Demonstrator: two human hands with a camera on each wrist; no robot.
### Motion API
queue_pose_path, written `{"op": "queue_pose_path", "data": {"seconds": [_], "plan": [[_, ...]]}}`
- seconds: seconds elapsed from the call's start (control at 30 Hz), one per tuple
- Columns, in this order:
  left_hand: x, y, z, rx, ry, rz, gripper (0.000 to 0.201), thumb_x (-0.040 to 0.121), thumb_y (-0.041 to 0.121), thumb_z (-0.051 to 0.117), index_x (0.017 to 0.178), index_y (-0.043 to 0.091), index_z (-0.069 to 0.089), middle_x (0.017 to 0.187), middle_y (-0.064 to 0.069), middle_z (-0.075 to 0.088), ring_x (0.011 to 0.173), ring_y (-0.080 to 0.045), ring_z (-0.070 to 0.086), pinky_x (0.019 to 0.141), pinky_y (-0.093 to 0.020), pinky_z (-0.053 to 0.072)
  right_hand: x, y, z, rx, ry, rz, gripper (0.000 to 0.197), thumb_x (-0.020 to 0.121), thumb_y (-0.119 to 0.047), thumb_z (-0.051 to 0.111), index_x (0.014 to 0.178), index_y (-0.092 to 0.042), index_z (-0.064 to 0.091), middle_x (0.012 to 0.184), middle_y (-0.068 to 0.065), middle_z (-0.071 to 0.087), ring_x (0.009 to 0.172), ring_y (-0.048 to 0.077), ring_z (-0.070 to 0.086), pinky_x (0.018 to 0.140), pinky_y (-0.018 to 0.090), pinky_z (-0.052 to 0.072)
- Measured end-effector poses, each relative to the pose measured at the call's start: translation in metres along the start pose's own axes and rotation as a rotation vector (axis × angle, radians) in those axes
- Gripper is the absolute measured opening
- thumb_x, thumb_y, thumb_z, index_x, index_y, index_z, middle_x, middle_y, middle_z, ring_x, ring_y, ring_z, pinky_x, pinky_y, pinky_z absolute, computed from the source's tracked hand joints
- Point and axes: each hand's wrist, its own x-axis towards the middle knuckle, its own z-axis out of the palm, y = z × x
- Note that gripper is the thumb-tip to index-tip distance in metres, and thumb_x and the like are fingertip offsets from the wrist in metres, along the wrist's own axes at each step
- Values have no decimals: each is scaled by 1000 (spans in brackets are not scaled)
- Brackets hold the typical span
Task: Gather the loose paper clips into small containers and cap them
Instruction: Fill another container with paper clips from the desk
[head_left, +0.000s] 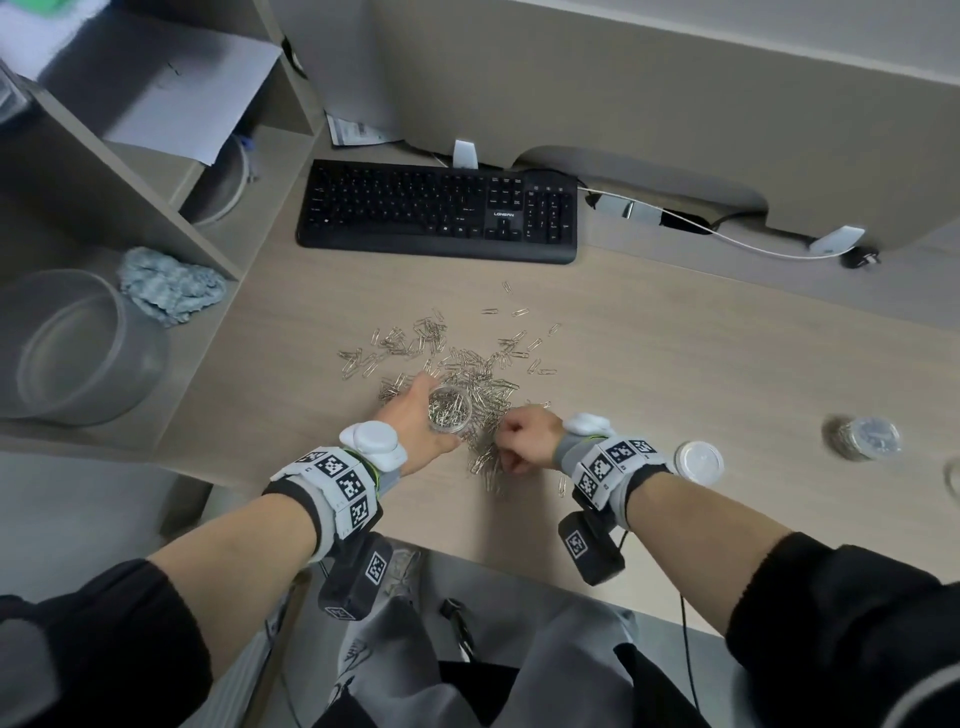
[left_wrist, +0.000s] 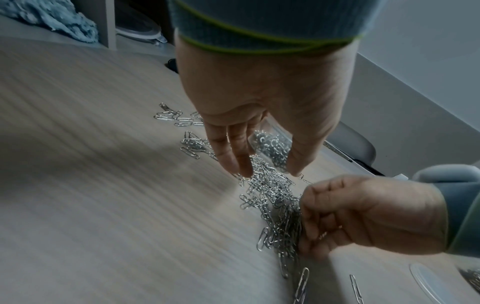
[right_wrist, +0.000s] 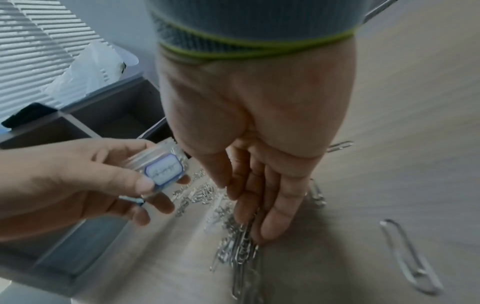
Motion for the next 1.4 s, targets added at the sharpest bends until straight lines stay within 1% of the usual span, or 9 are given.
{"op": "queue_pose_path", "data": {"seconds": [0.17, 0.37, 0.7, 0.83, 0.97, 1.07, 1.2, 1.27, 1.4], "plan": [[3, -2, -9, 6, 15, -22, 71, 73, 35, 79, 129, 23, 38, 76, 0, 63, 72, -22, 64, 65, -35, 52, -8, -9, -11, 16, -55, -4, 22, 97, -14, 54, 76, -10, 57, 60, 7, 65, 52, 21, 63, 53, 30, 57], [3, -6, -13, 3, 14, -31, 73, 72, 38, 79, 130, 23, 38, 83, 0, 65, 74, -20, 64, 72, -38, 54, -14, 6, 20, -61, -268, 95, 16, 98, -9, 49, 84, -8, 55, 76, 12, 68, 58, 21, 65, 57, 33, 58], [1, -11, -15, -7, 13, -35, 71, 74, 37, 79, 132, 25, 40, 77, 1, 63, 74, -20, 63, 63, -31, 48, 6, -14, -24, 69, 34, -21, 14, 96, -9, 52, 84, -11, 59, 76, 11, 67, 55, 19, 64, 47, 26, 53], [3, -5, -14, -14, -2, -43, 67, 75, 36, 78, 128, 22, 39, 77, -3, 63, 73, -23, 63, 65, -34, 51, -8, 11, -51, -140, 75, 136, 24, 96, -19, 51, 79, -6, 63, 66, 11, 69, 55, 26, 68, 56, 34, 60], [3, -1, -12, -6, -21, -35, 67, 77, 37, 77, 129, 21, 38, 76, -4, 63, 74, -24, 63, 67, -38, 52, -18, 28, -43, -215, -94, 335, 49, 97, -37, 48, 79, 5, 64, 64, 18, 71, 57, 30, 70, 68, 37, 62], [1, -4, -11, -9, -22, -43, 67, 76, 35, 76, 130, 22, 38, 75, -1, 61, 74, -22, 62, 63, -35, 49, -10, 21, -23, -35, -76, 262, 36, 97, -30, 56, 87, 4, 61, 73, 19, 71, 66, 35, 72, 62, 39, 62], [-1, -11, -12, -16, -27, -45, 71, 74, 37, 77, 133, 27, 39, 75, 2, 59, 72, -20, 61, 64, -33, 50, 2, -5, -17, 153, 73, 82, 25, 96, -26, 60, 79, -7, 61, 72, 14, 69, 67, 27, 68, 77, 47, 61], [-1, -12, -14, -14, -18, -46, 70, 73, 37, 77, 132, 27, 40, 75, 1, 61, 72, -20, 62, 65, -35, 52, -1, -17, -26, 41, 140, 46, 22, 95, -30, 60, 82, -12, 61, 70, 11, 69, 65, 26, 68, 78, 46, 60], [1, -10, -19, -19, -2, -47, 69, 74, 38, 78, 131, 25, 40, 77, 0, 64, 75, -21, 63, 65, -34, 51, -10, -17, -53, -601, 299, 41, 37, 88, -47, 61, 106, -15, 53, 110, 11, 54, 93, 33, 64, 72, 38, 50]]}}
